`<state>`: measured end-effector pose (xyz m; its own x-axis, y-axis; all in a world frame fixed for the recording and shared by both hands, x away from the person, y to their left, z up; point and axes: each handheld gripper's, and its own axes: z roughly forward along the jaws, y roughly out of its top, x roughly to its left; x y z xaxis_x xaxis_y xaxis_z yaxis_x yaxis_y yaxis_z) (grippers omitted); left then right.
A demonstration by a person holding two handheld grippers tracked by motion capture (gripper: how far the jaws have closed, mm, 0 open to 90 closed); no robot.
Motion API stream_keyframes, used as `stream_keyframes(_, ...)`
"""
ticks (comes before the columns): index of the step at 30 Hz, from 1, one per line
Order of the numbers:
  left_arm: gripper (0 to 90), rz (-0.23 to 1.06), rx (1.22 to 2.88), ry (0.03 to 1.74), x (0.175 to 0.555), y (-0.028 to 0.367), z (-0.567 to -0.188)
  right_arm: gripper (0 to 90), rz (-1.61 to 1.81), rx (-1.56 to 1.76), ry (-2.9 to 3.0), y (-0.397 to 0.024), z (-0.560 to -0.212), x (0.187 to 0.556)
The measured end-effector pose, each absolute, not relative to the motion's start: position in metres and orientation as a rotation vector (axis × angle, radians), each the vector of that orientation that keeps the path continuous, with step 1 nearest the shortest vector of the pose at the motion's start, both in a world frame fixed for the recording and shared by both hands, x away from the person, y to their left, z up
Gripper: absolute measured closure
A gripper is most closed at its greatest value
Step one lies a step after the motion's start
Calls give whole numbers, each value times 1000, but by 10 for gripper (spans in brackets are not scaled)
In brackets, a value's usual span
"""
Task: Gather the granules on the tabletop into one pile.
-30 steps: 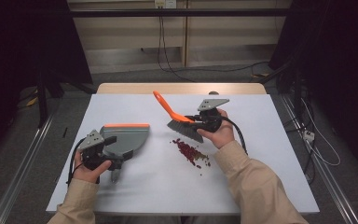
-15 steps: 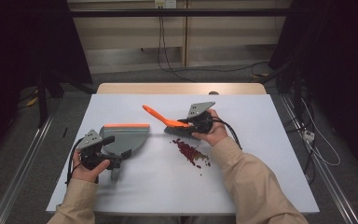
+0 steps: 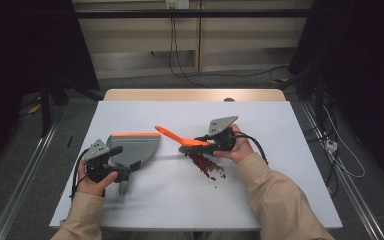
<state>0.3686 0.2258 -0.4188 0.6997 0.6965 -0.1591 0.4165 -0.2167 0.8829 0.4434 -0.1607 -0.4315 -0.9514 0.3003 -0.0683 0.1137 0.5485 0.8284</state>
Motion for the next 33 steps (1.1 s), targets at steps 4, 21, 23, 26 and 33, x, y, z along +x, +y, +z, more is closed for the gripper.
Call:
stream_keyframes(4, 60, 329, 1851, 871, 368, 225, -419, 713, 1359, 338, 2583, -163, -431, 437)
stream_keyframes(21, 60, 331, 1858, 864, 368, 223, -419, 713, 1389, 344, 2558, -175, -430, 414)
stream_keyframes(23, 60, 332, 1859, 865, 368, 223, -419, 712, 1405, 355, 2540, -177, -429, 416)
stream_keyframes(26, 60, 331, 1859, 866, 368, 223, -419, 712, 1439, 380, 2513, -180, -425, 419)
stream_keyframes(33, 59, 324, 1861, 865, 369, 222, -420, 712, 1410, 396, 2504, -165, -430, 437)
